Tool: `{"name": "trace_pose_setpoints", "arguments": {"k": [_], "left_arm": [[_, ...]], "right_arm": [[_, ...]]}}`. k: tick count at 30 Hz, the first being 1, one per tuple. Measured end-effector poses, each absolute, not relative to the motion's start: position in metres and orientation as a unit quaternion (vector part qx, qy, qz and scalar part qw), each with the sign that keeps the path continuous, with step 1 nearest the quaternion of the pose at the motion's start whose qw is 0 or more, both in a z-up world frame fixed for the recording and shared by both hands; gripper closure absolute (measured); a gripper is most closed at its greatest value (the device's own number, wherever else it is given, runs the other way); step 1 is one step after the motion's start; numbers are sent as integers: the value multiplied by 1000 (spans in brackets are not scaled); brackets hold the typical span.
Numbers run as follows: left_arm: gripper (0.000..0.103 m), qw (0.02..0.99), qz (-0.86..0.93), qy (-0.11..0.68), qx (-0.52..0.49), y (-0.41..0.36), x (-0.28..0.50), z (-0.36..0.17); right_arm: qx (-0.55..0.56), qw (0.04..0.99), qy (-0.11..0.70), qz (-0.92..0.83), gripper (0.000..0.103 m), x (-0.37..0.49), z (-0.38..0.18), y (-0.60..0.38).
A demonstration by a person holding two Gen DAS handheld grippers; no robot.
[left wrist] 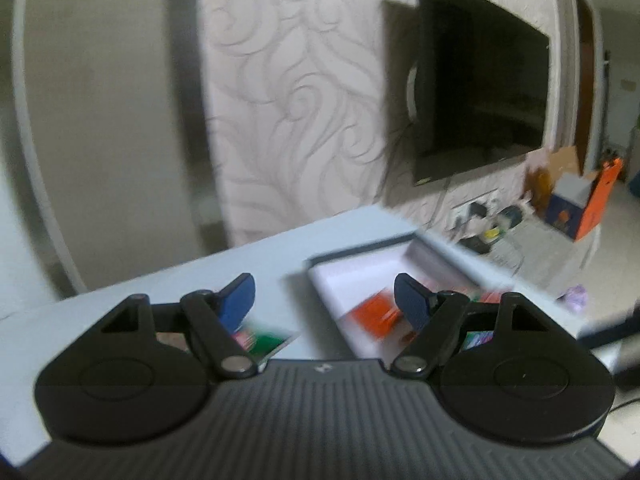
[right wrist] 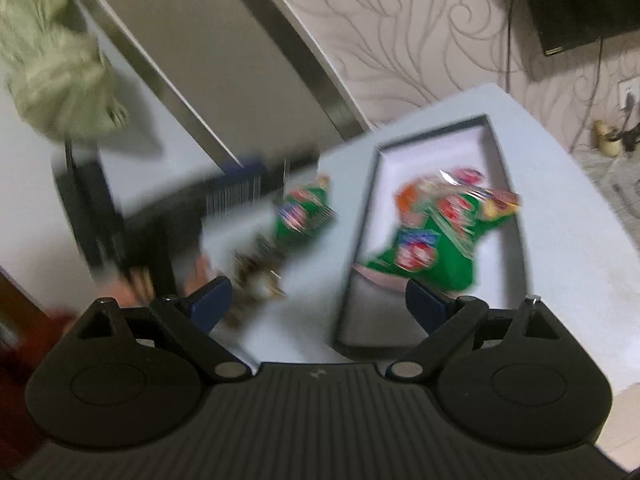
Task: Organize snacks
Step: 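Grasp the tan peanut snack bag on the table with left tool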
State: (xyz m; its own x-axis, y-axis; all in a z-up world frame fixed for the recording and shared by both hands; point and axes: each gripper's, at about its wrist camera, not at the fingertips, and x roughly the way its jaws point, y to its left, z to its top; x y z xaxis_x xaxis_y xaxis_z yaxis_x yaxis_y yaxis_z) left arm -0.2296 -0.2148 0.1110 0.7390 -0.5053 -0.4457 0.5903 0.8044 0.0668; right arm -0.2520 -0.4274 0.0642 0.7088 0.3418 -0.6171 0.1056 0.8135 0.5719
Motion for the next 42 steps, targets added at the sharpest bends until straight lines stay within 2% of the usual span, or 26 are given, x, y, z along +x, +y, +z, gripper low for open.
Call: {"name": "trace_pose_setpoints", "arguments": {"k": [3, 10, 21, 22, 23, 24, 26, 27, 32, 37, 42], "left_arm": [[25, 932, -268, 216, 109, -171, -240, 98], [25, 937, -213, 245, 132, -83, -252, 72], [26, 918, -213, 324, 80, -52, -190, 33], [29, 917, -216, 327, 71, -51, -187, 32], [37, 918, -215, 326, 65, -50, -186, 31], [51, 920, -214, 324, 58, -47, -185, 32], [68, 916, -223, 330, 36, -37, -182, 34], [70, 914, -229, 335, 28, -33, -181, 33], [71, 922, -202, 324, 70, -18, -183, 33], [71, 924, -176, 330, 72, 2, -176, 36], [64, 924, -190, 322, 79, 13, -176, 41]], "right_arm": [[312, 872, 369, 78, 7, -243, 65, -415], [288, 854, 416, 123, 7, -223, 51, -351], [277, 844, 444, 115, 7, -224, 45, -310], [275, 845, 444, 113, 7, -225, 45, -309], [272, 846, 444, 111, 7, -226, 46, -307], [270, 847, 444, 110, 7, -226, 46, -304], [262, 850, 445, 107, 8, -226, 47, -298], [257, 851, 446, 108, 9, -226, 47, -295], [230, 849, 461, 117, 28, -218, 42, -278], [208, 849, 468, 125, 31, -210, 40, -263], [205, 847, 477, 116, 31, -206, 36, -257]]}}
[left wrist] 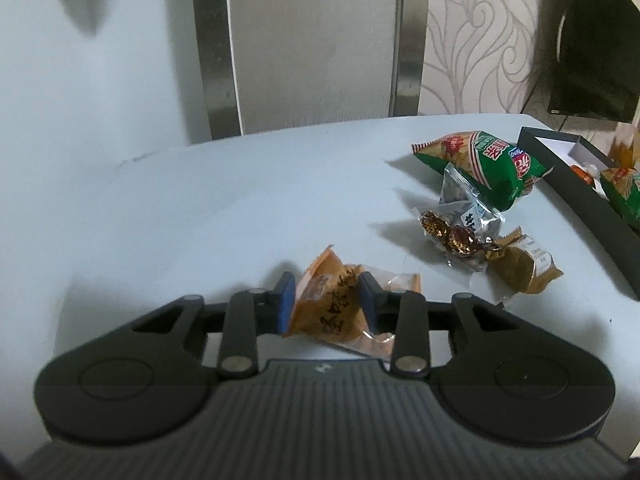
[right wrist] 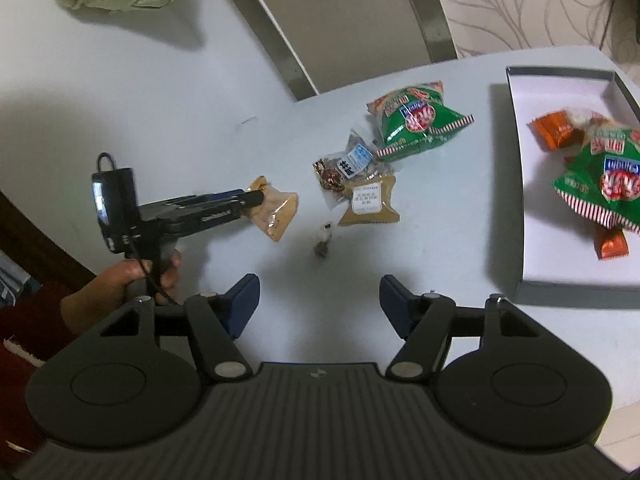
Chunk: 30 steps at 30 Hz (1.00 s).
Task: Organize snacks
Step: 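Grasp the tan peanut snack bag on the table with left tool, then grasp the small white wrapped candy with right tool while left tool holds the tan bag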
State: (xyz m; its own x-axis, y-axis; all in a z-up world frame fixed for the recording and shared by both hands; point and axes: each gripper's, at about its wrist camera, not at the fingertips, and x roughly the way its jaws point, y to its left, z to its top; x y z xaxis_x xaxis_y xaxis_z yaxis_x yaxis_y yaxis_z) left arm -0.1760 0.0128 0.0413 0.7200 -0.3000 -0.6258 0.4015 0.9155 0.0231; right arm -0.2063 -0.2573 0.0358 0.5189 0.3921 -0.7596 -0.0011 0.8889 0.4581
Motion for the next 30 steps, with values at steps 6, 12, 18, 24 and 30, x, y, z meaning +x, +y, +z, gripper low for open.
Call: {"name": "trace_pose_setpoints", "arguments": {"k": [6, 12, 18, 24, 30], "left_arm": [[43, 909, -233, 341, 61, 20, -165, 30], [40, 888, -278, 362, 62, 2, -143, 27], [49, 883, -282, 372, 45, -14, -126, 27], [50, 885, -272, 374, 56, -23, -123, 29], [50, 881, -269, 382, 72, -27, -121, 32]], "right_arm": [[202, 850, 476, 101, 31, -217, 37, -250], [235, 853, 464, 42, 31, -253, 37, -264], [261, 858, 441, -31, 31, -294, 44, -280], [272, 860, 425, -81, 31, -328, 51, -288], [300, 863, 393, -106, 31, -344, 55, -298]]}}
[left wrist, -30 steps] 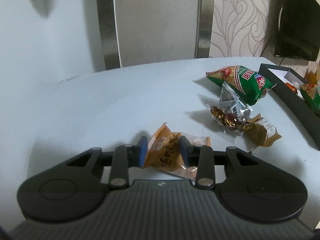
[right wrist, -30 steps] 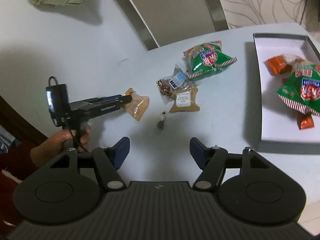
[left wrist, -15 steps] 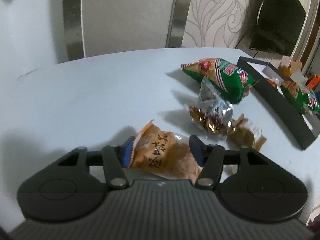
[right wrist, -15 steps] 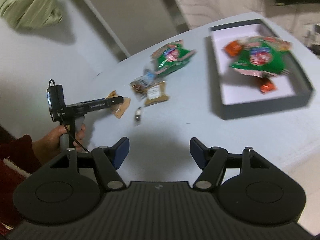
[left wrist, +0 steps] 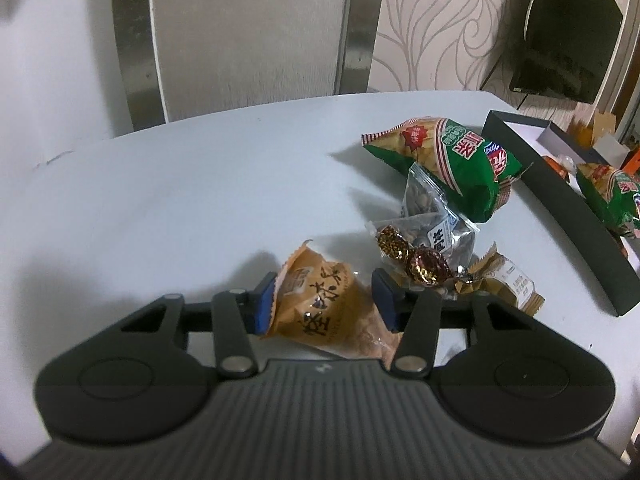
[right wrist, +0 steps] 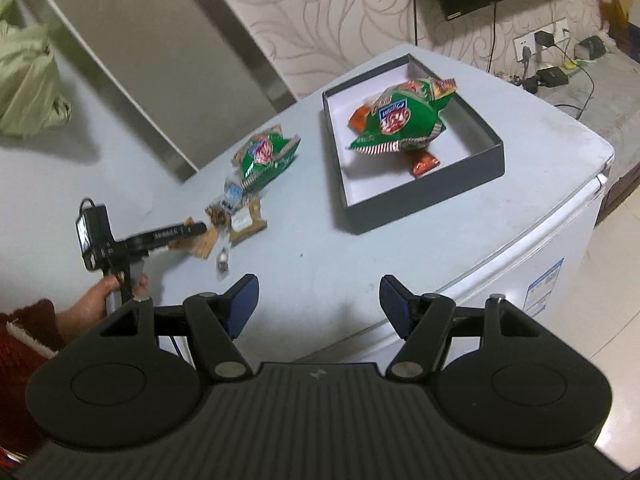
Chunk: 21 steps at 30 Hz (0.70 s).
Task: Organize snacks
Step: 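Grasp the small white wrapped candy with right tool while left tool holds the tan bag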
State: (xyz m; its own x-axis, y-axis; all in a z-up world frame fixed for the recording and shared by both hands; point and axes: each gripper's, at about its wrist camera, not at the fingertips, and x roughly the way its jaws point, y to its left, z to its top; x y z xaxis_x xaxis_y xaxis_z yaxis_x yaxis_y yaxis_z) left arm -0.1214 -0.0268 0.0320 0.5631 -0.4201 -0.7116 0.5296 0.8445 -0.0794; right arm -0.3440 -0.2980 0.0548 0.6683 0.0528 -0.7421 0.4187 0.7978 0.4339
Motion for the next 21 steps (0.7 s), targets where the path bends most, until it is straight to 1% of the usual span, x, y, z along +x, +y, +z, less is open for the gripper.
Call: {"name": "trace_pose_setpoints", "arguments": {"k": [4, 10, 18, 21], "left_arm": [[50, 881, -269, 381, 81, -28, -123, 33], [50, 883, -264, 381, 75, -29, -124, 33], [50, 893, -254, 369, 48, -22, -130, 28], [52, 899, -244, 360, 49, -23, -136, 27]], "right_arm": [[304, 870, 375, -97, 31, -343, 59, -299], [306, 874, 371, -73, 31, -327, 57, -292], [291, 871, 394, -42, 31, -300, 52, -280], [280, 870, 404, -28, 31, -289, 50, -274]]}}
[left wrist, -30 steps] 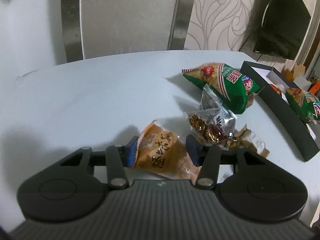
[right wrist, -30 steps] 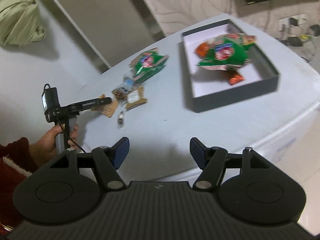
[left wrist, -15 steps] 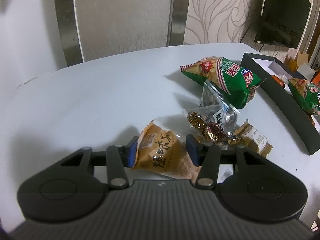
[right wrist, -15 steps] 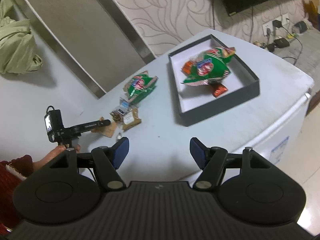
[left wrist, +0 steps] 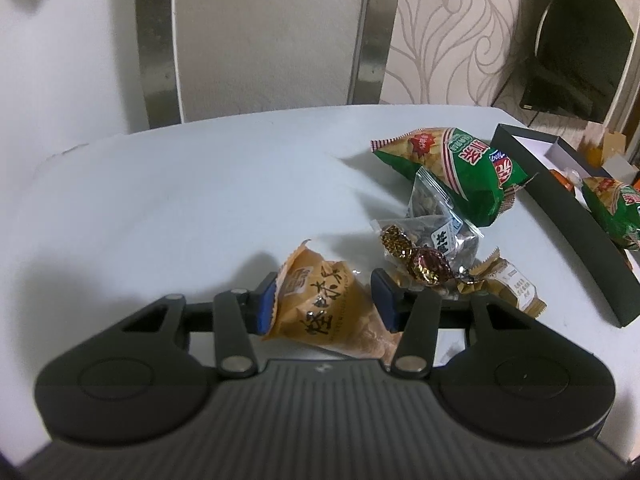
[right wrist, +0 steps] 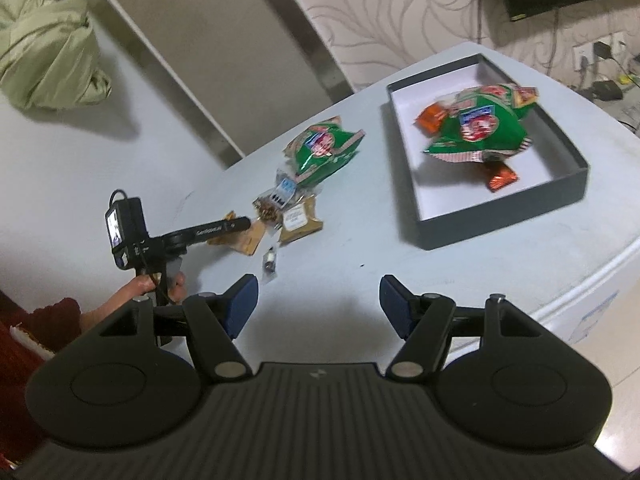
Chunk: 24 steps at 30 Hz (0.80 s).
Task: Organize snacks
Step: 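Grasp the small white wrapped candy with right tool while left tool holds the tan bag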
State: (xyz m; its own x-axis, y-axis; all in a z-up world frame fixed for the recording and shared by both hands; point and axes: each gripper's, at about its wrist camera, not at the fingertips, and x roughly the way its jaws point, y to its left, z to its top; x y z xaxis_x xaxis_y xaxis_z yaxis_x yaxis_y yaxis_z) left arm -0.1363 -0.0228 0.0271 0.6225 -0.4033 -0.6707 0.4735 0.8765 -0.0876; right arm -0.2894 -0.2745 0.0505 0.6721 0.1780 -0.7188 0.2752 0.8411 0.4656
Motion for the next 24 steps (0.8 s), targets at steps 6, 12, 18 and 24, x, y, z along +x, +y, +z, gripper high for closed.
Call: {"name": "trace_pose_setpoints", "arguments": {"k": [6, 12, 18, 24], "left_arm": [[53, 909, -213, 358, 26, -13, -160, 27], [53, 915, -200, 351, 15, 4, -189, 26], [47, 913, -205, 353, 5, 14, -205, 25], [42, 917, -201, 344, 16, 19, -215, 26]], "right_arm": [[269, 863, 426, 5, 31, -272, 42, -268], [202, 867, 454, 44, 40, -235, 32, -261], [115, 856, 492, 108, 51, -176, 4, -227], [49, 850, 503, 149, 54, -136, -25, -185]]}}
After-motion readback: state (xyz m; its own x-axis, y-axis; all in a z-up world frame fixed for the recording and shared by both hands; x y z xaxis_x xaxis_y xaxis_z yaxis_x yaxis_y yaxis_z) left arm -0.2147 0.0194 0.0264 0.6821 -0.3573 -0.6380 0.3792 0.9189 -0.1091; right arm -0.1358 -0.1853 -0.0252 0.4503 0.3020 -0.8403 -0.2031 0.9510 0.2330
